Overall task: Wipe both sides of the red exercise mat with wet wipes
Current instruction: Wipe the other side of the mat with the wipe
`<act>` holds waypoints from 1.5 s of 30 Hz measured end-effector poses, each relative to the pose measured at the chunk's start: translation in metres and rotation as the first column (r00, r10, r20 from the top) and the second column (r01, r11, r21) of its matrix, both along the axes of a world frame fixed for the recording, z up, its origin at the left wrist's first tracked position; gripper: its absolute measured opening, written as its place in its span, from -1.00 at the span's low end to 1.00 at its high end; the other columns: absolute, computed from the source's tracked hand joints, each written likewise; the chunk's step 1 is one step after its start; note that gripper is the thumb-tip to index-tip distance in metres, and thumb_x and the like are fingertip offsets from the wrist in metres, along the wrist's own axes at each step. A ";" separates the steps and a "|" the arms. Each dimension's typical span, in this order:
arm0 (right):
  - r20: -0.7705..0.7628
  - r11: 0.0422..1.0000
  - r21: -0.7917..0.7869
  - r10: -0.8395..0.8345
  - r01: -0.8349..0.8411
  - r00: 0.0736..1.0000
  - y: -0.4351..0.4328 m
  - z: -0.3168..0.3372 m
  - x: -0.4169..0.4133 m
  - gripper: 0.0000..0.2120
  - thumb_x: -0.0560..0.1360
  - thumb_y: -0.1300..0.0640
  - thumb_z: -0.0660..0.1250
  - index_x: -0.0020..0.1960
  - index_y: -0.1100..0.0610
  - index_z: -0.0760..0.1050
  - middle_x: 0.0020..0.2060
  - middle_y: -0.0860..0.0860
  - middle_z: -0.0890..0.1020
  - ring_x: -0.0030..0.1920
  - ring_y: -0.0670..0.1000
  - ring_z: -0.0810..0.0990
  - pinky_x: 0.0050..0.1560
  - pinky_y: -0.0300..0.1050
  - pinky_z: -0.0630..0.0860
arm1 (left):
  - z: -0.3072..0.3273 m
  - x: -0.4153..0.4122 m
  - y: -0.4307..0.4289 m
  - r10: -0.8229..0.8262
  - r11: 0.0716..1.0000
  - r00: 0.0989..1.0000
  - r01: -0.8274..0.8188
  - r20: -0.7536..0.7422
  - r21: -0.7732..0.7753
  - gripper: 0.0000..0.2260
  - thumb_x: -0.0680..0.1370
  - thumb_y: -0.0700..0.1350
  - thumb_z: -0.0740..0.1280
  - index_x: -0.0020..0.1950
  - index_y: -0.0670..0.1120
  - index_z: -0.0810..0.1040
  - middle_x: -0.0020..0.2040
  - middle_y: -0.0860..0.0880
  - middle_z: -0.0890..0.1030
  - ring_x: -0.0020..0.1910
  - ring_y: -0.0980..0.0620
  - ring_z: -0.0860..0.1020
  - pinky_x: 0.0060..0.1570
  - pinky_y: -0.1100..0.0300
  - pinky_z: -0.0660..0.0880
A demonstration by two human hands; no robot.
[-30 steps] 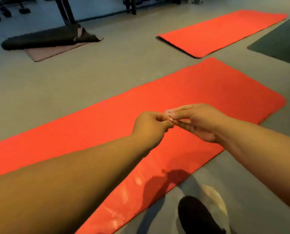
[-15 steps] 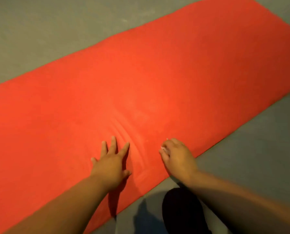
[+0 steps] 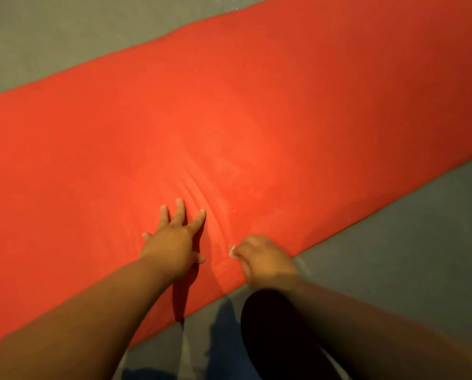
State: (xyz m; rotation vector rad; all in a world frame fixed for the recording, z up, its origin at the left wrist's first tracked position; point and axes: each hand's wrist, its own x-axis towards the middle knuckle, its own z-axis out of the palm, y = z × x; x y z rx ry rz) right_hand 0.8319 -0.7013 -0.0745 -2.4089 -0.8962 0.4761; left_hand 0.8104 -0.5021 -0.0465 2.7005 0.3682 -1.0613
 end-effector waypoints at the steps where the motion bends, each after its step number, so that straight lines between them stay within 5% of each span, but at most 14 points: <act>1: -0.004 0.995 0.017 0.094 -0.094 0.996 -0.001 -0.001 -0.001 -0.70 0.41 0.05 0.11 -0.18 0.06 0.62 -0.28 0.01 0.58 -0.25 0.08 0.59 -0.25 -0.21 0.54 | 0.000 0.001 0.000 0.011 1.000 1.000 -0.011 0.004 -0.004 -0.12 0.46 0.09 0.44 0.55 0.22 -0.14 0.55 -0.01 -0.31 0.52 -0.21 -0.24 0.25 -0.42 0.21; 3: -0.015 0.996 -0.011 0.085 -0.085 0.996 -0.024 0.002 0.025 -0.71 0.41 0.10 0.11 -0.17 0.06 0.62 -0.20 0.03 0.60 -0.14 0.09 0.59 -0.07 -0.17 0.45 | 0.001 0.001 0.000 0.027 1.000 1.000 -0.027 -0.007 -0.008 -0.11 0.45 0.06 0.45 0.55 0.22 -0.12 0.55 -0.01 -0.30 0.52 -0.21 -0.24 0.25 -0.43 0.21; 6: 0.122 0.928 -0.130 -0.336 0.350 0.934 -0.082 0.012 0.086 -0.84 0.41 0.32 0.28 -0.16 0.17 0.63 -0.17 0.16 0.59 -0.11 0.22 0.57 -0.03 -0.04 0.41 | -0.006 0.002 0.003 0.019 1.000 1.000 -0.019 0.007 -0.004 -0.10 0.44 0.06 0.47 0.55 0.21 -0.11 0.56 -0.03 -0.28 0.52 -0.25 -0.23 0.29 -0.40 0.23; 8: 0.158 0.874 -0.179 -0.428 0.452 0.890 -0.091 0.013 0.094 -0.88 0.44 0.32 0.30 -0.12 0.22 0.62 -0.15 0.19 0.57 -0.09 0.23 0.55 -0.03 0.01 0.44 | -0.008 0.002 0.004 0.014 1.000 1.000 -0.014 0.008 -0.004 -0.09 0.43 0.06 0.47 0.55 0.20 -0.11 0.56 -0.05 -0.28 0.51 -0.28 -0.22 0.32 -0.35 0.22; 15: 0.042 0.989 0.053 0.137 -0.139 0.990 -0.010 0.004 -0.001 -0.94 0.33 0.17 0.37 -0.30 0.10 0.60 -0.35 0.01 0.55 -0.32 0.07 0.57 -0.32 -0.22 0.48 | -0.006 0.001 0.004 0.040 0.999 0.999 -0.040 0.016 -0.028 -0.09 0.44 0.04 0.47 0.55 0.22 -0.12 0.55 -0.03 -0.31 0.52 -0.24 -0.24 0.33 -0.34 0.21; 20: 0.141 0.867 -0.122 -0.467 0.483 0.873 -0.091 0.012 0.078 -0.94 0.47 0.32 0.27 -0.16 0.23 0.51 -0.18 0.16 0.54 -0.11 0.21 0.51 -0.08 0.01 0.38 | -0.005 0.003 0.002 0.039 0.999 0.999 -0.039 0.001 -0.022 -0.08 0.44 0.04 0.48 0.55 0.23 -0.12 0.55 -0.04 -0.31 0.52 -0.25 -0.24 0.33 -0.34 0.22; 22: 0.161 0.815 -0.151 -0.539 0.560 0.827 -0.099 0.018 0.086 -0.93 0.47 0.33 0.27 -0.11 0.26 0.54 -0.13 0.19 0.55 -0.06 0.21 0.51 -0.03 0.00 0.37 | -0.004 0.004 0.002 0.033 0.999 0.999 -0.033 -0.002 -0.016 -0.08 0.43 0.04 0.48 0.55 0.22 -0.12 0.55 -0.05 -0.31 0.52 -0.26 -0.23 0.33 -0.34 0.22; 27: -0.174 0.977 -0.208 0.018 -0.054 0.985 -0.021 0.005 0.007 -0.74 0.55 0.40 0.13 0.19 0.41 0.44 0.12 0.28 0.47 0.17 0.22 0.42 -0.08 -0.26 0.38 | -0.003 0.005 0.001 0.030 1.000 1.000 -0.030 0.001 -0.008 -0.07 0.42 0.04 0.49 0.55 0.22 -0.10 0.56 -0.06 -0.29 0.52 -0.26 -0.21 0.32 -0.34 0.23; 29: -0.108 0.965 -0.135 0.212 -0.225 0.971 -0.023 0.006 0.004 -0.78 0.51 0.35 0.20 0.11 0.32 0.53 0.05 0.23 0.50 0.12 0.18 0.45 0.05 -0.11 0.40 | -0.004 0.005 0.001 0.032 0.999 1.000 -0.032 0.001 -0.010 -0.07 0.42 0.04 0.49 0.55 0.21 -0.10 0.56 -0.05 -0.29 0.52 -0.26 -0.21 0.32 -0.33 0.23; 32: 0.050 0.993 -0.056 -0.105 0.108 0.993 -0.067 0.007 0.043 -0.85 0.37 0.36 0.28 -0.16 0.20 0.58 -0.16 0.12 0.54 -0.09 0.20 0.53 -0.07 0.02 0.48 | -0.005 0.004 0.002 0.009 1.000 1.000 -0.009 -0.003 0.003 -0.07 0.41 0.04 0.50 0.55 0.21 -0.09 0.56 -0.06 -0.28 0.52 -0.27 -0.20 0.32 -0.30 0.25; 36: 0.105 0.784 -0.065 -0.610 0.617 0.786 -0.094 0.009 0.089 -0.89 0.44 0.35 0.26 -0.10 0.22 0.53 -0.08 0.15 0.51 -0.07 0.19 0.51 -0.05 -0.01 0.41 | -0.005 0.006 0.001 0.013 1.000 1.000 -0.013 -0.013 0.002 -0.07 0.41 0.03 0.50 0.56 0.20 -0.08 0.56 -0.06 -0.29 0.51 -0.29 -0.21 0.31 -0.33 0.25; 40: -0.035 0.966 -0.124 -0.231 0.225 0.972 -0.035 0.004 0.035 -0.76 0.52 0.29 0.18 0.11 0.10 0.52 0.09 0.03 0.50 0.11 0.06 0.48 0.09 -0.12 0.36 | -0.003 0.008 0.000 0.000 1.000 1.000 0.001 -0.022 0.010 -0.08 0.42 0.02 0.48 0.56 0.20 -0.09 0.55 -0.07 -0.30 0.51 -0.28 -0.21 0.33 -0.28 0.26; 43: -0.173 0.978 -0.061 0.186 -0.199 0.967 -0.019 0.006 0.010 -0.76 0.56 0.22 0.15 0.18 0.13 0.49 0.12 0.07 0.47 0.17 0.10 0.43 0.12 -0.09 0.38 | 0.000 0.006 -0.001 -0.020 1.000 1.000 0.020 -0.006 0.014 -0.10 0.44 0.04 0.46 0.56 0.20 -0.11 0.55 -0.07 -0.30 0.52 -0.27 -0.21 0.37 -0.17 0.26; 45: -0.090 0.994 -0.049 0.097 -0.102 0.991 -0.038 0.004 0.043 -0.82 0.55 0.16 0.21 0.08 0.12 0.55 0.02 0.05 0.52 0.09 0.09 0.46 0.08 -0.08 0.39 | 0.001 0.006 -0.002 -0.013 1.000 1.000 0.013 0.005 -0.001 -0.10 0.44 0.04 0.46 0.55 0.20 -0.11 0.56 -0.07 -0.29 0.52 -0.26 -0.21 0.40 -0.10 0.23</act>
